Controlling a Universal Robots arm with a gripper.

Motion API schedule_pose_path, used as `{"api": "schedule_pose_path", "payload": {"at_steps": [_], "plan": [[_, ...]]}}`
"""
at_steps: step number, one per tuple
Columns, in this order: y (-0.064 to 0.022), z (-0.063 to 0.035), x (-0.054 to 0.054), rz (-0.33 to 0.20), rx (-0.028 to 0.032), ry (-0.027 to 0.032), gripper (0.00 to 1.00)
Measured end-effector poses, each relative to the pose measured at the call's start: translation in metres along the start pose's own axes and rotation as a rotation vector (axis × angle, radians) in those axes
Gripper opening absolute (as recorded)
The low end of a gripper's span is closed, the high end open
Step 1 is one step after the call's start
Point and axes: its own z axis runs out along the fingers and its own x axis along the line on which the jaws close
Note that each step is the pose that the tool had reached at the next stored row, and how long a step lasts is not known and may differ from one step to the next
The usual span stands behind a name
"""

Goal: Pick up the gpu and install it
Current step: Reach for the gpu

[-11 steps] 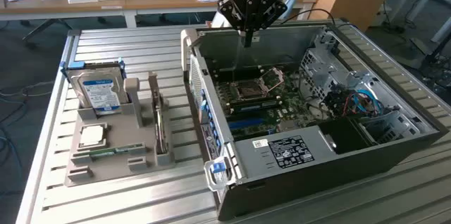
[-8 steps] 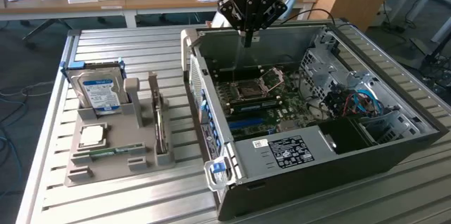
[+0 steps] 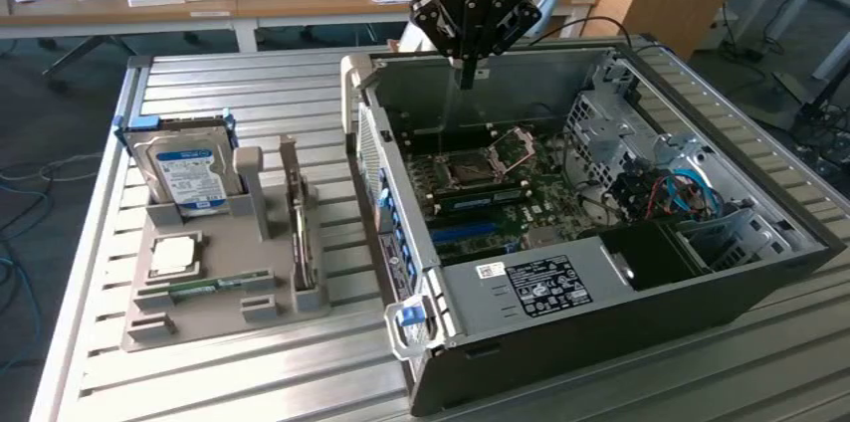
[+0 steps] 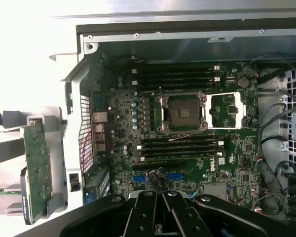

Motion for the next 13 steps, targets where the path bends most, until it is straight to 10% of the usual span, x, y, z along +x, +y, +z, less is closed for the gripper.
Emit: {"api": "schedule_pose_path", "payload": {"at_steps": [13], "plan": [[-0.0018,-0.0005,0.025,0.000,0.0000,-0.0001,0.11]]}}
